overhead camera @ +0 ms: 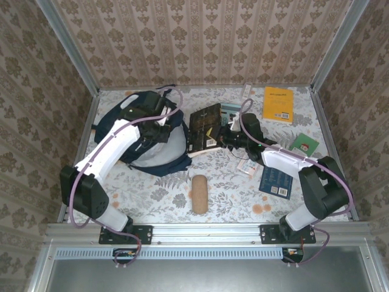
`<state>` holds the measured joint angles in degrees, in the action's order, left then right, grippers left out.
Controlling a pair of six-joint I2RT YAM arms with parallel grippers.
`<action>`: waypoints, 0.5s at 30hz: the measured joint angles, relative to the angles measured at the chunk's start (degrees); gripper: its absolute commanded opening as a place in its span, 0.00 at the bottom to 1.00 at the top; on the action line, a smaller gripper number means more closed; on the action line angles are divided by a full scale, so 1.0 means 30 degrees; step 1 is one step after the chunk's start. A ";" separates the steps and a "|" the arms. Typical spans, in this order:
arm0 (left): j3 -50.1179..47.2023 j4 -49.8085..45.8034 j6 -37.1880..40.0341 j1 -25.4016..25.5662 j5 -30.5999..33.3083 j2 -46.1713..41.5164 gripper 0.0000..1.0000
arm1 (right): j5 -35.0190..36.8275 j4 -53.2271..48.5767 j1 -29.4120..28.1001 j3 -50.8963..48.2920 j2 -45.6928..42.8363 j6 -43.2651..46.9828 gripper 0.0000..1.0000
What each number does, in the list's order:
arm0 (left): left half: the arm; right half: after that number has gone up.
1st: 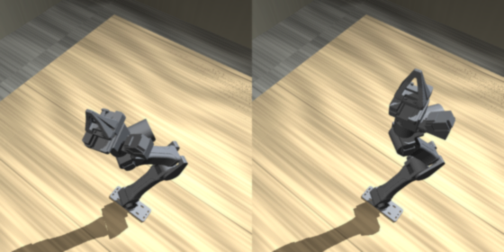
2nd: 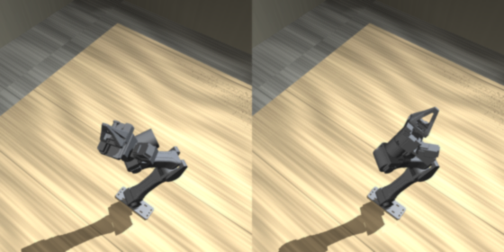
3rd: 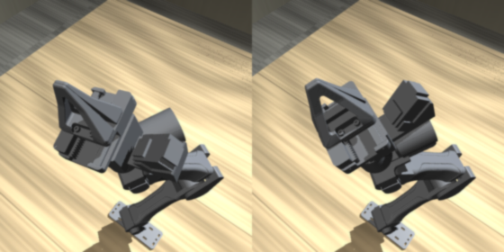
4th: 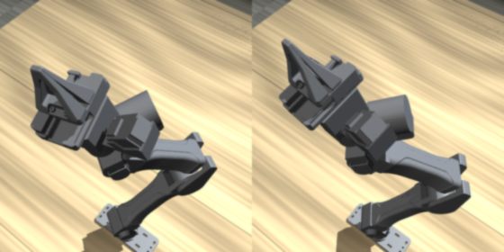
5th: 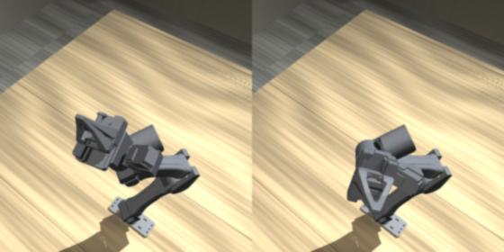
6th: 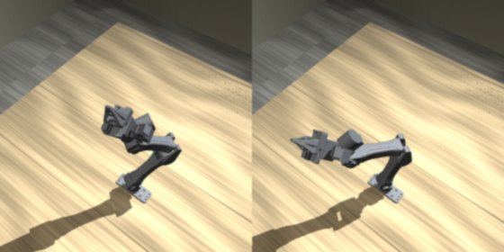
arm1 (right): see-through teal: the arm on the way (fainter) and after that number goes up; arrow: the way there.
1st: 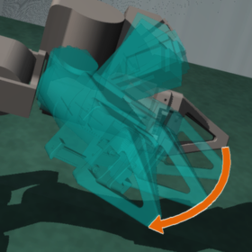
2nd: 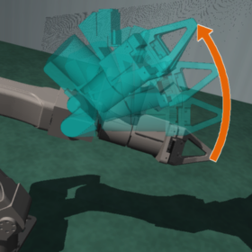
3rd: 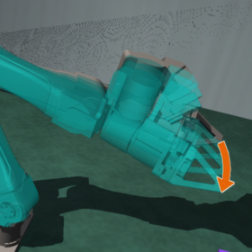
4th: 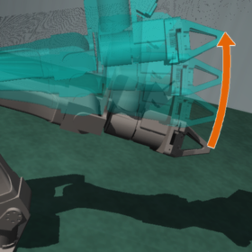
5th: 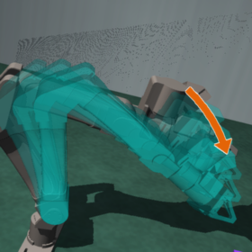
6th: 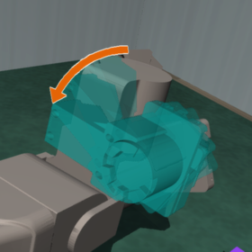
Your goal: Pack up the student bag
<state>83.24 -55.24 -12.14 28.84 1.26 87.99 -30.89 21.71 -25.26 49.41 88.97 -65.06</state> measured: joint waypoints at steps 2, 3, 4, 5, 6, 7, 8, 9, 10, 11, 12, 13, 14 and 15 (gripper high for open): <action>0.0415 -0.0124 -0.0503 -0.0022 0.0131 -0.0073 0.00 | 0.0058 0.0772 -0.0459 0.0481 0.0612 -0.0612 0.00; 0.0568 -0.0175 -0.0823 -0.0036 0.0189 -0.0102 0.00 | 0.0153 0.1144 -0.0736 0.0750 0.0991 -0.0933 0.00; 0.0721 -0.0226 -0.1129 -0.0058 0.0182 -0.0131 0.00 | 0.0240 0.1421 -0.1005 0.1042 0.1406 -0.1195 0.00; 0.0852 -0.0255 -0.1377 -0.0117 0.0182 -0.0138 0.00 | 0.0328 0.1639 -0.1253 0.1311 0.1792 -0.1413 0.00; 0.1027 -0.0255 -0.1690 -0.0138 0.0175 -0.0138 0.00 | 0.0546 0.1843 -0.1566 0.1647 0.2280 -0.1639 0.00; 0.1217 -0.0226 -0.2011 -0.0175 0.0175 -0.0138 0.00 | 0.0801 0.2025 -0.1880 0.1967 0.2805 -0.1916 0.00; 0.1392 -0.0211 -0.2244 -0.0211 0.0168 -0.0138 0.00 | 0.0991 0.2229 -0.2127 0.2237 0.3235 -0.2120 0.00; 0.1545 -0.0146 -0.2514 -0.0219 0.0160 -0.0160 0.00 | 0.1253 0.2412 -0.2426 0.2601 0.3818 -0.2368 0.00; 0.1683 -0.0007 -0.2827 -0.0233 0.0102 -0.0211 0.00 | 0.1486 0.2637 -0.2696 0.2965 0.4415 -0.2550 0.00; 0.1756 0.0117 -0.3031 -0.0240 0.0051 -0.0248 0.00 | 0.1698 0.2725 -0.2907 0.3293 0.4867 -0.2739 0.00; 0.1800 0.0291 -0.3300 -0.0240 0.0000 -0.0291 0.00 | 0.1953 0.2798 -0.3162 0.3723 0.5435 -0.2900 0.00; 0.1814 0.0437 -0.3570 -0.0233 -0.0066 -0.0342 0.00 | 0.2251 0.2841 -0.3381 0.4153 0.5974 -0.2980 0.00; 0.1821 0.0525 -0.3745 -0.0233 -0.0131 -0.0372 0.00 | 0.2492 0.2863 -0.3548 0.4481 0.6353 -0.3045 0.00; 0.1858 0.0576 -0.3942 -0.0233 -0.0204 -0.0386 0.00 | 0.2812 0.2914 -0.3752 0.4779 0.6725 -0.3118 0.00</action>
<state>88.82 -53.52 -23.97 28.14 0.64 86.83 -22.46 30.46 -36.51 63.75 109.14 -74.41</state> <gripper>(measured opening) 0.040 0.174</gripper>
